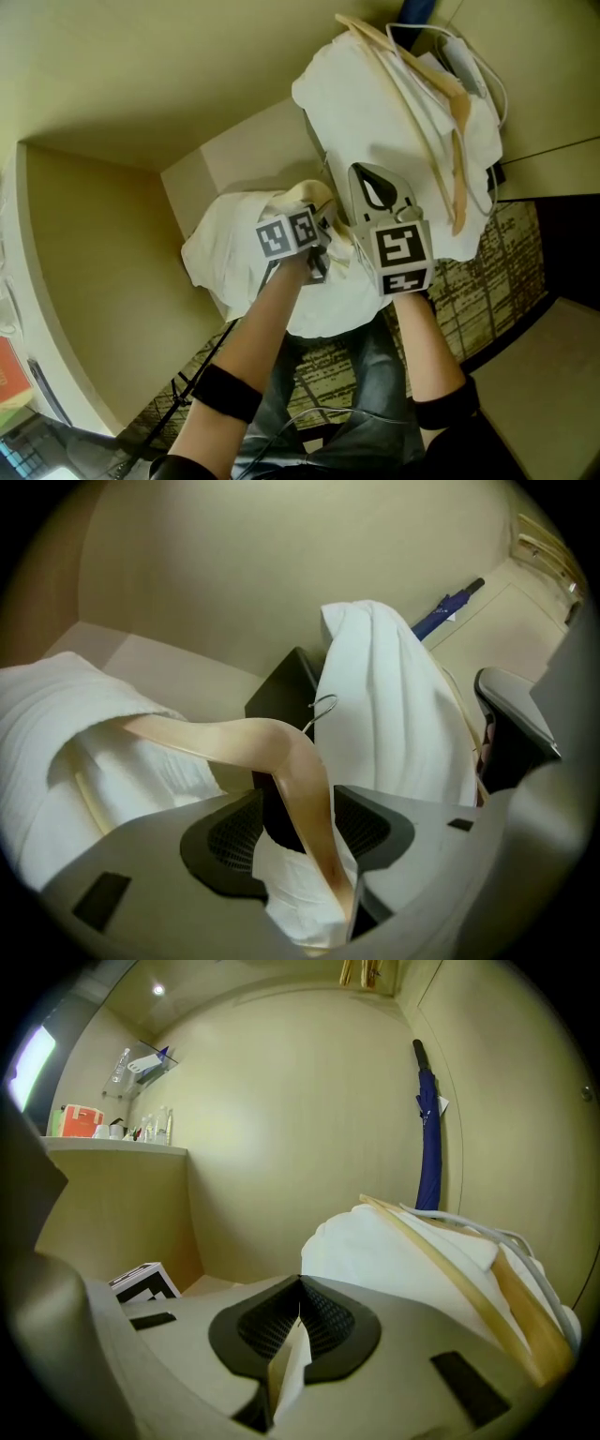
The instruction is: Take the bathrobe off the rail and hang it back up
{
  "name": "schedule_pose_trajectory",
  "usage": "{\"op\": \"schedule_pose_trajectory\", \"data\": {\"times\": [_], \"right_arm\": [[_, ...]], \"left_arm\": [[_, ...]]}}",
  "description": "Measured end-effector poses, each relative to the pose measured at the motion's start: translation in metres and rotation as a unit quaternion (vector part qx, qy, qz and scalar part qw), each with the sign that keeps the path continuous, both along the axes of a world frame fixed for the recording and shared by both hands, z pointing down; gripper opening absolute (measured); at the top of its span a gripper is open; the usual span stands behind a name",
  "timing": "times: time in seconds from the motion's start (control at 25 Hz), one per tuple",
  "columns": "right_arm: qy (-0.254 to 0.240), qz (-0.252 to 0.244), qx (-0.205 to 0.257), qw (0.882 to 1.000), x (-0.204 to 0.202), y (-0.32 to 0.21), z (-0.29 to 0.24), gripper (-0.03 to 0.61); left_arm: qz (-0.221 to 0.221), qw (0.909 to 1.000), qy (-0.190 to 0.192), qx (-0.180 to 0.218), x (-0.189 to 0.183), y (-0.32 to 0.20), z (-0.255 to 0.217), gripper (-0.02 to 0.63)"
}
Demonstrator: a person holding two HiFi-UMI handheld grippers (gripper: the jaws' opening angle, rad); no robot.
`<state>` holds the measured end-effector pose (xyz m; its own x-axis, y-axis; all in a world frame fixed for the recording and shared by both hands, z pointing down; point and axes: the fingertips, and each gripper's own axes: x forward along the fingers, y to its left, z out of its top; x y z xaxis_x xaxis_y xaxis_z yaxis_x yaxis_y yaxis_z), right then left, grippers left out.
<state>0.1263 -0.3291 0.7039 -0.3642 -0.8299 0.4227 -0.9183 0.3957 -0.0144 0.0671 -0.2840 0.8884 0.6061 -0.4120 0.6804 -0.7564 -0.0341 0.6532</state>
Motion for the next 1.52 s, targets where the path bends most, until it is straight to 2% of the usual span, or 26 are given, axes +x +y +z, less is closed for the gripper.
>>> {"op": "schedule_pose_trajectory", "data": {"times": [0.2,0.36,0.48,0.8,1.12,1.52], "right_arm": [[-0.003,0.005,0.000,1.000,0.005,0.000,0.007,0.020],[-0.002,0.007,0.001,1.000,0.008,0.001,0.008,0.020],[-0.003,0.009,-0.001,1.000,0.009,0.002,0.010,0.020],[-0.004,0.011,-0.004,1.000,0.007,0.009,0.004,0.020],[-0.009,0.004,0.006,1.000,-0.010,0.020,-0.052,0.020],[0.003,-0.013,0.056,0.998,-0.037,0.045,-0.201,0.020]], "left_arm": [[-0.006,0.9999,0.010,-0.009,0.008,-0.010,0.013,0.253],[0.012,0.9998,0.004,-0.014,0.016,-0.011,0.017,0.253],[0.013,0.9999,0.003,-0.003,0.016,-0.012,0.014,0.212],[-0.006,0.9994,0.027,0.022,0.009,-0.013,-0.010,0.199],[-0.009,0.9942,0.059,0.089,-0.008,0.004,-0.098,0.192],[-0.048,0.9792,0.103,0.168,-0.055,0.036,-0.259,0.191]]}}
